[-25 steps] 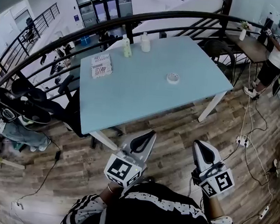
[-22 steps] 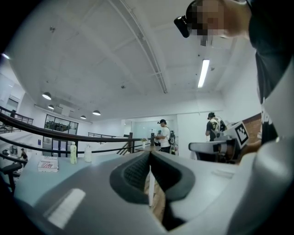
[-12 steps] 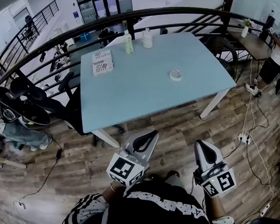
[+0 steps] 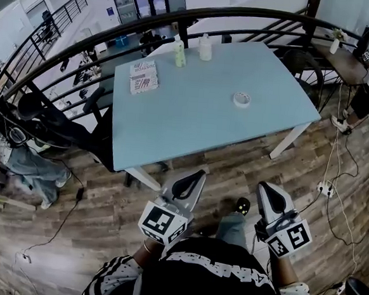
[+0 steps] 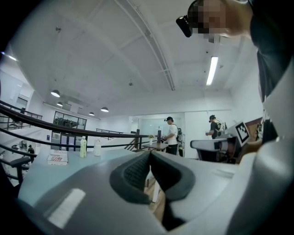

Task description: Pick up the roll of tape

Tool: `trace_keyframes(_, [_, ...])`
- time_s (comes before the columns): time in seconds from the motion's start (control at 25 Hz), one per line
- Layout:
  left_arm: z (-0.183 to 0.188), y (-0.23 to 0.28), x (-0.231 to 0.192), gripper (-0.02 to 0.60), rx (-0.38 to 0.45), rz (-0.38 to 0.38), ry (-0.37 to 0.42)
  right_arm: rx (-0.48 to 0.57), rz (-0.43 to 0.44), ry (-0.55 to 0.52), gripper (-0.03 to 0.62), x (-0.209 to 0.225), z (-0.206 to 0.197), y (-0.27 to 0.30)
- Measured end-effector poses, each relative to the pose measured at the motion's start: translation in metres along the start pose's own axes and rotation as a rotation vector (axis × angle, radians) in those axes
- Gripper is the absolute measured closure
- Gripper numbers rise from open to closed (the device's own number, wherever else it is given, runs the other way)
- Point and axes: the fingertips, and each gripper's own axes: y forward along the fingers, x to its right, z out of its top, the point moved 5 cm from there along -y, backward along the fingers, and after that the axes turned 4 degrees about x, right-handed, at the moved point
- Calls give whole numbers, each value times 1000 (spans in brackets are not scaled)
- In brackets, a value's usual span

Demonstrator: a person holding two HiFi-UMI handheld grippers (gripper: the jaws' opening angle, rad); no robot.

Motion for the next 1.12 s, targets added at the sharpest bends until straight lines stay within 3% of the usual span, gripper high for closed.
trace_keyframes(0.28, [-4, 22, -13, 581, -26, 44, 6, 0, 52, 37, 591, 19, -4, 23])
trace_keyframes(1.12, [-22, 113, -20, 581, -79, 123, 11, -43, 76, 122, 591, 129, -24, 55])
